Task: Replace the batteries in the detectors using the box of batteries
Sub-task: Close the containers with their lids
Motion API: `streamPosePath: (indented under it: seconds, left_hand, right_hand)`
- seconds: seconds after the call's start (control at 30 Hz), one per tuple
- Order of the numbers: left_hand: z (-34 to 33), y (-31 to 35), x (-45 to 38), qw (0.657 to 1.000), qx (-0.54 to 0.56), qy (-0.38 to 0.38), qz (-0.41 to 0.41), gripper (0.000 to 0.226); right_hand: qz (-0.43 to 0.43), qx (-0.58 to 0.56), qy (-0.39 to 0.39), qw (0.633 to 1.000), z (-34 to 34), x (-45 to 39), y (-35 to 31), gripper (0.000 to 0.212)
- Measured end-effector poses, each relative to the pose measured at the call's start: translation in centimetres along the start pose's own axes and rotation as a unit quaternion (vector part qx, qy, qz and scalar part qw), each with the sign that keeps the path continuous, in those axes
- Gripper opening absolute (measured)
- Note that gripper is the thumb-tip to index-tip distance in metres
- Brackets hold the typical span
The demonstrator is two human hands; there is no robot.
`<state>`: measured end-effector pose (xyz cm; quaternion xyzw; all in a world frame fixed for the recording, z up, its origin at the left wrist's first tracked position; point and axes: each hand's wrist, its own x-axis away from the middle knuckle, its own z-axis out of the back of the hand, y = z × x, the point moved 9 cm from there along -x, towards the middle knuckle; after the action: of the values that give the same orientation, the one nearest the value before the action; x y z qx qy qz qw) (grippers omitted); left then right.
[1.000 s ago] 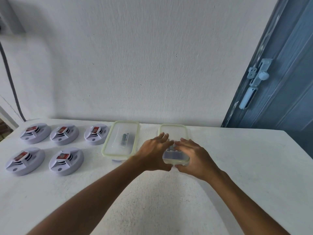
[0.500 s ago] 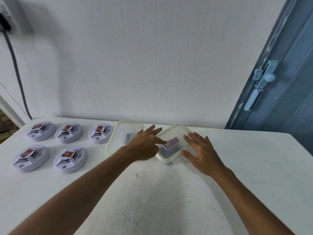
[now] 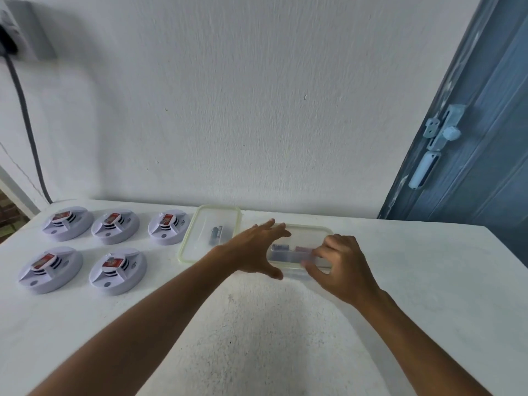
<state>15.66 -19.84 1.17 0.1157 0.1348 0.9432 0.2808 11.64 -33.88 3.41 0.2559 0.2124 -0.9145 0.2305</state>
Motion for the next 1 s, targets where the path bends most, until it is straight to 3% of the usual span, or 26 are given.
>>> streamPosePath:
  seconds: [0.13, 0.23, 0.37, 0.87, 1.0]
  left_hand:
    - [0.1, 0.5, -0.4, 0.998, -0.064, 0.017, -0.008, 0.093]
    - [0.1, 0.5, -0.4, 0.996, -0.079, 0.035, -0.006, 0.092]
    - [0.0, 0.5, -0.4, 0.993, -0.107, 0.049, -0.002, 0.092]
    - [0.2, 0.9, 0.0, 0.984, -0.151, 0.087, -0.021, 0.081]
    - [0.7, 0.6, 0.5, 0.982, -0.153, 0.114, 0.003, 0.063]
  right_hand:
    - [-0.075, -0.023, -0.16, 0.984, -2.2, 0.4, 1.4, 0.062]
    - [-0.108, -0.023, -0.221, 0.969, -3.0, 0.2, 2.3, 0.077]
    - [-0.134, -0.039, -0.234, 0.962, -3.3, -0.1, 3.2, 0.097]
    - [-0.145, -0.021, -0.211, 0.966, -3.3, -0.4, 2.8, 0.089]
    - [-0.166, 0.053, -0.231, 0.957, -3.1, -0.4, 2.3, 0.092]
